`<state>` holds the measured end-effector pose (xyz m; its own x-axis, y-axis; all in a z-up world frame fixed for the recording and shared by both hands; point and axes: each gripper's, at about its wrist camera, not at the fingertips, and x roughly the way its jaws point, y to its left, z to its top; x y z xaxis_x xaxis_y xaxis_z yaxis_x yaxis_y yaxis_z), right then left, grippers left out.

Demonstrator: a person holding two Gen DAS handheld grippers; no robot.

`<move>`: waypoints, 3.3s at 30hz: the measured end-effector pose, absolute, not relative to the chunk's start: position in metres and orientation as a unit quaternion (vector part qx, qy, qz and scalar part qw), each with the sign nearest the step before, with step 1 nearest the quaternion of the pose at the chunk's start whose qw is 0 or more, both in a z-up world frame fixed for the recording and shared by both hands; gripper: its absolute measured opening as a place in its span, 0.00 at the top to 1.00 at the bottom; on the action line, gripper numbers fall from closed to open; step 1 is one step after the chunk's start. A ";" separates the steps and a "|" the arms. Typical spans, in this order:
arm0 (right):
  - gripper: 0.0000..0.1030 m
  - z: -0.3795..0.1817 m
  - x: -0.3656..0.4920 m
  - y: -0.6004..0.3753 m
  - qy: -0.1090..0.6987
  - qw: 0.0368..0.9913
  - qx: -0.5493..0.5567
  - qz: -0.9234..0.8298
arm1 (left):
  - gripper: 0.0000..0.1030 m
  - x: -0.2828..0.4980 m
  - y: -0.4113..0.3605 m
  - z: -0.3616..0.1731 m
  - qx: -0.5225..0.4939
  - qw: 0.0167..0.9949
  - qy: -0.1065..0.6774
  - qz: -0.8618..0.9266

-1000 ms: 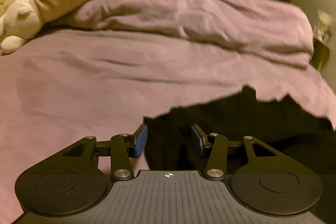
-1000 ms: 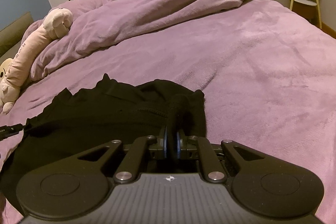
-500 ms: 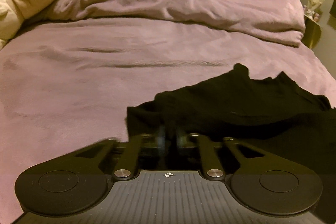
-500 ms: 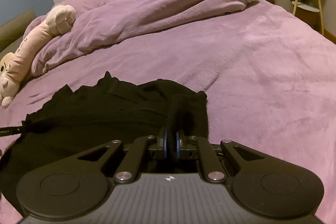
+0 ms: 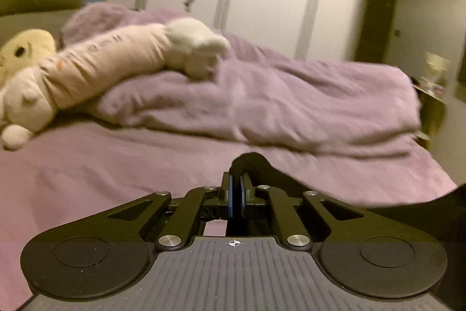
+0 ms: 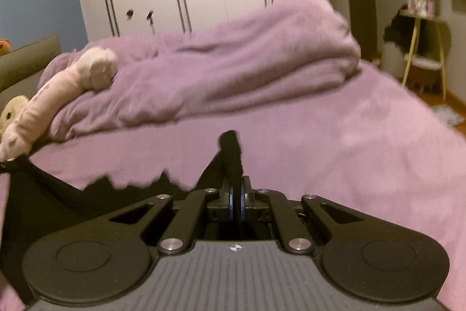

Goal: Fold small clothes

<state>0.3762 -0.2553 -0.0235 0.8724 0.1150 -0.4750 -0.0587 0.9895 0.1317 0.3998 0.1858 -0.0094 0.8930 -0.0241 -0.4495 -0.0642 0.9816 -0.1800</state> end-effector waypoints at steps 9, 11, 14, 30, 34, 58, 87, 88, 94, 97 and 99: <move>0.88 -0.045 0.426 -0.223 0.277 0.960 0.041 -0.022 | 0.79 0.419 0.157 -0.047 -0.067 0.940 0.330 0.065; 0.87 -0.051 0.410 -0.215 0.277 0.957 0.084 0.022 | 0.72 0.407 0.140 -0.052 -0.072 0.934 0.347 0.048; 0.84 -0.071 0.381 -0.204 0.297 0.930 0.188 0.108 | 0.67 0.394 0.122 -0.065 -0.090 0.920 0.380 0.021; 0.87 -0.127 0.298 -0.276 0.341 0.895 0.279 0.072 | 0.59 0.354 0.109 -0.087 -0.083 0.897 0.433 0.034; 0.88 -0.119 0.284 -0.289 0.341 0.907 0.246 0.035 | 0.58 0.335 0.125 -0.088 -0.052 0.897 0.434 0.060; 0.96 -0.108 0.261 -0.298 0.364 0.909 0.203 0.018 | 0.85 0.278 0.218 -0.105 -0.306 0.842 0.445 0.025; 0.91 -0.106 0.275 -0.069 0.320 0.938 -0.012 0.130 | 0.78 0.289 0.237 -0.131 -0.443 0.803 0.399 0.006; 0.91 -0.112 0.277 -0.064 0.325 0.936 -0.026 0.133 | 0.81 0.290 0.240 -0.133 -0.452 0.797 0.400 0.010; 0.91 -0.104 0.273 -0.078 0.333 0.932 -0.010 0.142 | 0.85 0.291 0.245 -0.132 -0.467 0.794 0.388 0.001; 0.91 -0.103 0.265 -0.092 0.308 0.945 -0.029 0.102 | 0.85 0.293 0.242 -0.124 -0.458 0.803 0.382 0.000; 0.90 -0.114 0.270 -0.096 0.341 0.933 -0.035 0.111 | 0.85 0.293 0.241 -0.117 -0.457 0.806 0.375 -0.002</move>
<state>0.2703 -0.0964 -0.1137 0.7425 0.1837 -0.6442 -0.2320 0.9727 0.0100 0.2935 0.2412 -0.1173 0.7183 -0.3461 -0.6035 -0.3405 0.5816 -0.7388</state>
